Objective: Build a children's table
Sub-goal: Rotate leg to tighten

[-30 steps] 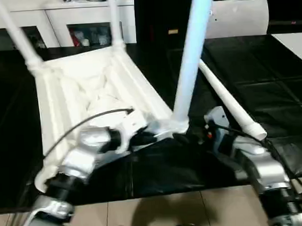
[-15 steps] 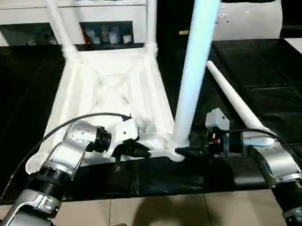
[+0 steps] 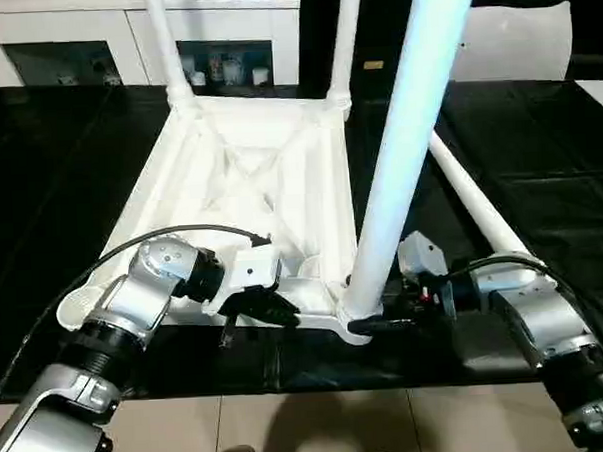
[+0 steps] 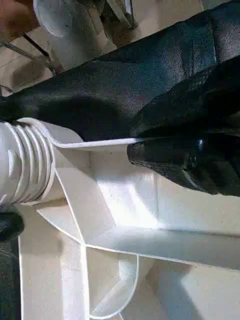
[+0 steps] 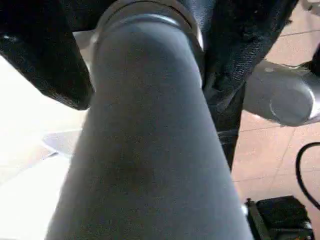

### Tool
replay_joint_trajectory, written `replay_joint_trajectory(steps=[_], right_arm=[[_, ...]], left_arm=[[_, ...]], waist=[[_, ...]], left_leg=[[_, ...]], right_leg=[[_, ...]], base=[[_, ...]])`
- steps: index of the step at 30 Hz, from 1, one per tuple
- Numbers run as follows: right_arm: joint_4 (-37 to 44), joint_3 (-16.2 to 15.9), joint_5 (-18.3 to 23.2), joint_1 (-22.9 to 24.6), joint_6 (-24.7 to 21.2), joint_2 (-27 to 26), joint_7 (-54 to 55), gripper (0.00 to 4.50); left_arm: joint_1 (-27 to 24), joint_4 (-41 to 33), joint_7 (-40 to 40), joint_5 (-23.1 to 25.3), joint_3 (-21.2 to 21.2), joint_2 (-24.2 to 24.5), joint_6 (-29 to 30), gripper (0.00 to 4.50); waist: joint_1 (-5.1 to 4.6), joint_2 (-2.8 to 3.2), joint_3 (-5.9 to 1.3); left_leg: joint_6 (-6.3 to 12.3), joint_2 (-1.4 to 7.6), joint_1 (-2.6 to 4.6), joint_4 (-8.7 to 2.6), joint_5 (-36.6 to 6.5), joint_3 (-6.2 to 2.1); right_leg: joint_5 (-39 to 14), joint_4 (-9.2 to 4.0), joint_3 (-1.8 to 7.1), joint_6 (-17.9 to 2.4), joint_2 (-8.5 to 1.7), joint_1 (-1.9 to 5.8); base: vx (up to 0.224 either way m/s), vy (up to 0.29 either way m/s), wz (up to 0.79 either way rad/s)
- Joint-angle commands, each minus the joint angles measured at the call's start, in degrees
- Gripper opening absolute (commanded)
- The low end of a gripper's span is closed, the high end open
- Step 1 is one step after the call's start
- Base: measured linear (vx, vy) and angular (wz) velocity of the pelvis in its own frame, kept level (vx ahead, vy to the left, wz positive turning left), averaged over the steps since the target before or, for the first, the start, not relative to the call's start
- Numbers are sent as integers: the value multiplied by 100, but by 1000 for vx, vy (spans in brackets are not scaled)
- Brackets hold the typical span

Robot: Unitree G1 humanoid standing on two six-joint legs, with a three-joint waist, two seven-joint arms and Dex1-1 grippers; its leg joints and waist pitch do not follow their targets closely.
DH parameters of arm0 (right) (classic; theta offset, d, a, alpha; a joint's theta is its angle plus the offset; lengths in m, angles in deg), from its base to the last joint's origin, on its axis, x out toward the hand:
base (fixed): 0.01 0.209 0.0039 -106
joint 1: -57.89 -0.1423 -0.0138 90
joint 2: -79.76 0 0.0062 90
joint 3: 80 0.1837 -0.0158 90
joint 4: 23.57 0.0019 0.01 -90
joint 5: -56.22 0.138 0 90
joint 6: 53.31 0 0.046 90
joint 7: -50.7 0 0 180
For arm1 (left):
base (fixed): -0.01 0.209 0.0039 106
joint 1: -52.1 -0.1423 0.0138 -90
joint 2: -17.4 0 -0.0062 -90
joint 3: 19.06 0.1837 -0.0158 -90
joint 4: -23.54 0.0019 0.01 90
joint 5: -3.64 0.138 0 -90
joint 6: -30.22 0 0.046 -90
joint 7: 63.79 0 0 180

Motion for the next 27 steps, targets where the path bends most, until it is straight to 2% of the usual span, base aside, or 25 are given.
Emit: replay_joint_trajectory(steps=[1,6,13,14,15,16,17,18,19,20,21,22,23,24,26,27], right_arm=[[-16,-59,39,-89,-18,53,-126,304],[-32,-89,67,-91,-127,48,-235,277],[133,-98,233,54,-433,-41,-210,273],[247,-35,340,143,-641,-154,-16,272],[247,-35,340,143,-641,-154,-16,272],[399,49,392,286,-843,-376,407,272],[399,49,392,286,-843,-376,407,272],[465,92,314,393,-851,-612,870,272],[469,106,173,457,-927,-885,1409,272],[467,112,79,494,-991,-1060,1760,272],[423,132,-6,510,-997,-1264,2121,272],[402,141,-37,513,-996,-1339,2252,272],[303,212,-63,479,-1086,-1669,2741,272],[225,251,-109,447,-1113,-1846,3033,272],[8,412,-152,311,-1232,-2344,3759,272],[8,412,-152,311,-1232,-2344,3759,272]], left_arm=[[25,-7,339,97,260,-28,-146,0],[25,23,359,65,259,-14,-148,0],[-77,-74,307,-44,172,-11,18,0],[-127,-151,148,-83,96,-49,184,0],[-127,-151,147,-83,96,-49,184,0],[-178,-278,-259,-107,-45,-188,473,0],[-178,-278,-259,-107,-45,-188,473,0],[-223,-412,-684,-188,-217,-392,836,0],[-272,-564,-1115,-237,-359,-618,1161,0],[-304,-662,-1389,-262,-446,-763,1361,0],[-334,-753,-1688,-257,-517,-923,1531,0],[-345,-785,-1796,-250,-540,-981,1587,0],[-394,-886,-2214,-291,-652,-1250,1821,0],[-422,-950,-2446,-318,-721,-1407,1965,0],[-482,-1153,-3064,-357,-909,-1841,2388,0],[-482,-1153,-3064,-357,-909,-1841,2388,0]], waist=[[-47,-47,-403],[-44,-45,-398],[-38,-25,-384],[-30,6,-382],[-32,-10,-378],[-40,9,-380],[-49,-3,-356],[-49,15,-350],[-69,6,-342],[-98,9,-295],[-155,-5,-268],[-173,-3,-256],[-228,-8,-243],[-309,20,-247],[-416,16,-277],[-476,18,-280]], left_leg=[[512,556,36,-395,-286,-210],[492,553,42,-397,-324,-208],[481,561,41,-404,-356,-212],[468,560,44,-405,-382,-218],[447,575,43,-413,-402,-220],[421,581,43,-416,-418,-220],[386,585,46,-432,-501,-225],[311,567,64,-435,-661,-223],[256,566,59,-442,-701,-223],[135,568,60,-471,-894,-250],[19,536,85,-481,-1168,-269],[-25,519,112,-476,-1291,-278],[-38,477,85,-482,-1362,-307],[-88,516,74,-507,-1465,-323],[-114,513,86,-503,-1580,-346],[-61,502,47,-508,-1534,-358]], right_leg=[[-974,-326,435,-1181,-682,281],[-1087,-340,435,-1153,-684,280],[-1029,-340,436,-1182,-679,275],[-1048,-341,434,-1187,-685,272],[-1048,-348,440,-1186,-693,274],[-1026,-335,443,-1215,-690,275],[-1129,-365,439,-1198,-687,264],[-1420,-405,441,-1152,-703,262],[-1521,-417,447,-1122,-705,264],[-1963,-474,436,-1041,-715,240],[-2665,-568,411,-854,-733,238],[-2995,-613,402,-755,-737,219],[-3348,-650,386,-563,-744,256],[-3338,-661,369,-512,-723,248],[-3154,-658,359,-557,-713,242],[-2970,-642,362,-626,-707,260]], base=[[0,0,0],[0,0,0],[0,0,0],[0,0,0],[0,0,0],[0,0,0],[0,0,0],[0,0,0],[0,0,0],[0,0,0],[-58,-1,-3],[-58,-1,-3],[0,0,0],[0,0,0],[0,0,0],[0,0,0]])
